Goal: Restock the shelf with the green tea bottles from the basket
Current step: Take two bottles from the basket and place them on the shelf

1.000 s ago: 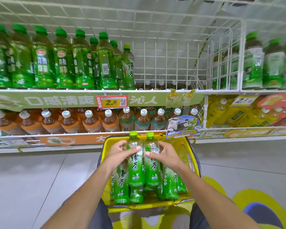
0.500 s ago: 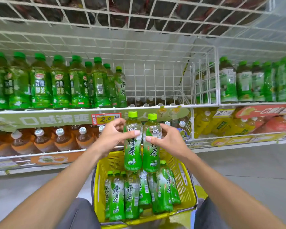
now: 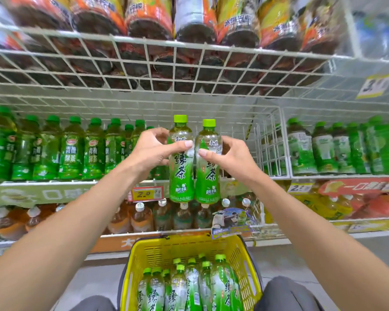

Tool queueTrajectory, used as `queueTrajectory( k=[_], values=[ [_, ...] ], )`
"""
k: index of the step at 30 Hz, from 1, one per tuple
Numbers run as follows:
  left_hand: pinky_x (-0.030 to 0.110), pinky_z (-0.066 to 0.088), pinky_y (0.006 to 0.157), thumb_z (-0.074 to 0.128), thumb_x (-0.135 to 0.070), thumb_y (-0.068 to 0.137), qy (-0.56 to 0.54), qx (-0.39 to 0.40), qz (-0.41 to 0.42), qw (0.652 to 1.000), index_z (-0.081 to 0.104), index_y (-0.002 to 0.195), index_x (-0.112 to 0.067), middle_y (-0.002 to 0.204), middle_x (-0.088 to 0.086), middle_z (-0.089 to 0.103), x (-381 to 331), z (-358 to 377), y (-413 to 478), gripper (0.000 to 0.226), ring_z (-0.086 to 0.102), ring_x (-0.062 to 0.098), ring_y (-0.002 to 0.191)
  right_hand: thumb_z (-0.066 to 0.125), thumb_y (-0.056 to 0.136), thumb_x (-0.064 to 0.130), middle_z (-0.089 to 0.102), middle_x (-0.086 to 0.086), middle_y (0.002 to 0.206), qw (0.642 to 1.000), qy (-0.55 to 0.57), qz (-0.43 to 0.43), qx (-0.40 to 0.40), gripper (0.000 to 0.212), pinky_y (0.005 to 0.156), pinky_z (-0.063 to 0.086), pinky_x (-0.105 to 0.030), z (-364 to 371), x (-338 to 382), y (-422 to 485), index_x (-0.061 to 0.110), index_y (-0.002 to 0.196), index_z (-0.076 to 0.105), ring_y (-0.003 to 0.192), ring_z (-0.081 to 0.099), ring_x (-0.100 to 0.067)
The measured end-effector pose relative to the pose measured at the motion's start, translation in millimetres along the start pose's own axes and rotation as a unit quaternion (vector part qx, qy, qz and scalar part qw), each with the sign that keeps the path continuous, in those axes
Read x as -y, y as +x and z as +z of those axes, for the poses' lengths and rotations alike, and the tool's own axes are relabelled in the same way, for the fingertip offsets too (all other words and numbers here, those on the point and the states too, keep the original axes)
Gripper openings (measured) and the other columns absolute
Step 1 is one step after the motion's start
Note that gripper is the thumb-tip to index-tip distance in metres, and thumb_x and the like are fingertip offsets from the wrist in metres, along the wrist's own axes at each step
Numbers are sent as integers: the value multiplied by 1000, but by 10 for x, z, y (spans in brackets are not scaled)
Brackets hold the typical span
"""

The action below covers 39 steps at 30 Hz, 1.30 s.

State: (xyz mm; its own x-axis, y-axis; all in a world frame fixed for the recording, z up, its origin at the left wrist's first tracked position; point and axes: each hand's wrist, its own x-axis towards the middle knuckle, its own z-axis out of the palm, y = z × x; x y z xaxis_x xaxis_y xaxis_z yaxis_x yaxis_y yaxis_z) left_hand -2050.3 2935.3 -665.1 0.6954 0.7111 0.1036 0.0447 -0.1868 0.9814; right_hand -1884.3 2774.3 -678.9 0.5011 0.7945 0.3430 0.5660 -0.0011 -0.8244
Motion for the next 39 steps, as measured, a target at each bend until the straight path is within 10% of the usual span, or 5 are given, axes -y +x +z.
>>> queueTrajectory(
  k=[14,21,28,39],
  values=[
    [38,61,77,94,-62,49,29,-43,16,999,51,142,-9,122,0,65,-260,161,365,115,65,12,106,84,73,60,78,14,102,999,27,9,-16,51,97,56,-41,-207,-111,480,25,111,75,98,72,-3],
    [47,59,87,94,-48,60,45,-62,15,997,58,129,-25,111,1,67,-28,263,724,81,67,22,103,83,68,66,74,15,101,998,-12,63,-5,61,87,56,-27,-86,-414,873,28,114,69,94,70,-3],
    [24,52,51,90,-32,72,66,-36,4,997,62,119,-17,104,5,71,334,323,1083,57,67,17,78,83,76,52,64,17,110,994,-27,102,29,54,84,47,-14,150,-782,1133,26,119,65,101,64,-7],
    [29,51,96,89,-35,74,113,-17,-2,993,76,108,-26,103,-13,76,907,386,1584,38,68,0,98,81,82,46,68,28,99,995,-24,77,55,26,78,41,-5,310,-1297,1399,42,100,63,90,61,17]
  ],
)
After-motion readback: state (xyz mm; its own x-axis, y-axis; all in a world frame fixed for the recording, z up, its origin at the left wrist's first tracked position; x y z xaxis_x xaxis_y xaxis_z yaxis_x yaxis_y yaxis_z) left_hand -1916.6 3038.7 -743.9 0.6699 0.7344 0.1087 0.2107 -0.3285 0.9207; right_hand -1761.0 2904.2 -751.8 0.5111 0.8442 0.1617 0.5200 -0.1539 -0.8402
